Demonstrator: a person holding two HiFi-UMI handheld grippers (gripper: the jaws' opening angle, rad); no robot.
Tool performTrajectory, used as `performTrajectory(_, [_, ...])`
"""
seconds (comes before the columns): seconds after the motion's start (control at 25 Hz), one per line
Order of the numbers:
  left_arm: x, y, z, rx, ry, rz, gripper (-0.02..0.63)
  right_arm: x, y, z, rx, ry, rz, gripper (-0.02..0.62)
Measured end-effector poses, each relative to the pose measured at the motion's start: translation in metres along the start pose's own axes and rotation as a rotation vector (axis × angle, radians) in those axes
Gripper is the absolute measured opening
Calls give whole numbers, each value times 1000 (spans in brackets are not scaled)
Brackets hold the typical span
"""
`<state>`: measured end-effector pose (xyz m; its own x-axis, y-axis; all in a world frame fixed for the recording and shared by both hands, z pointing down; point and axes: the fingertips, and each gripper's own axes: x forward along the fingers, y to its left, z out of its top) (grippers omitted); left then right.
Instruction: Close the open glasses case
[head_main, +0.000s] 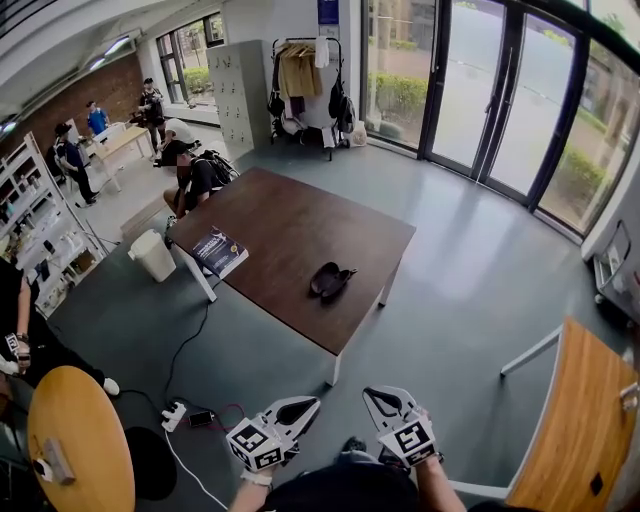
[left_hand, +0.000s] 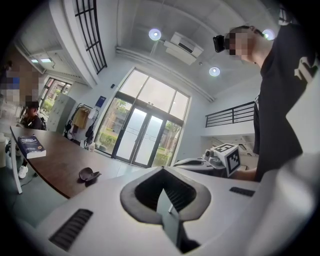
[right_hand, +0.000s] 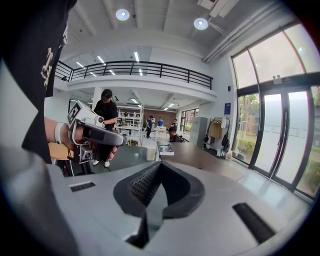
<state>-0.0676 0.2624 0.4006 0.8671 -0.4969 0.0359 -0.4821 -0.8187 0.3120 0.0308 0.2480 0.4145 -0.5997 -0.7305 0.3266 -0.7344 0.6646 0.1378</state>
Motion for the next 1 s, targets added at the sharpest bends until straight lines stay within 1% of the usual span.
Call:
performTrajectory(0.12, [12, 4, 4, 1, -1, 2, 6, 1, -15, -1, 23, -16, -2, -12])
performTrajectory(0.4, [46, 8, 8, 7, 4, 10, 6, 3, -49, -5, 32, -27, 6, -12])
performTrajectory(0.72, [83, 0, 7, 14, 11, 25, 6, -8, -83, -20, 35, -13, 22, -12])
performTrajectory(0.84, [91, 0, 5, 18, 12, 32, 6, -6, -91, -23, 45, -39, 31, -12])
performTrajectory(1.0, [99, -2, 7, 23, 6, 46, 6, -6, -98, -24, 41, -44, 50, -12])
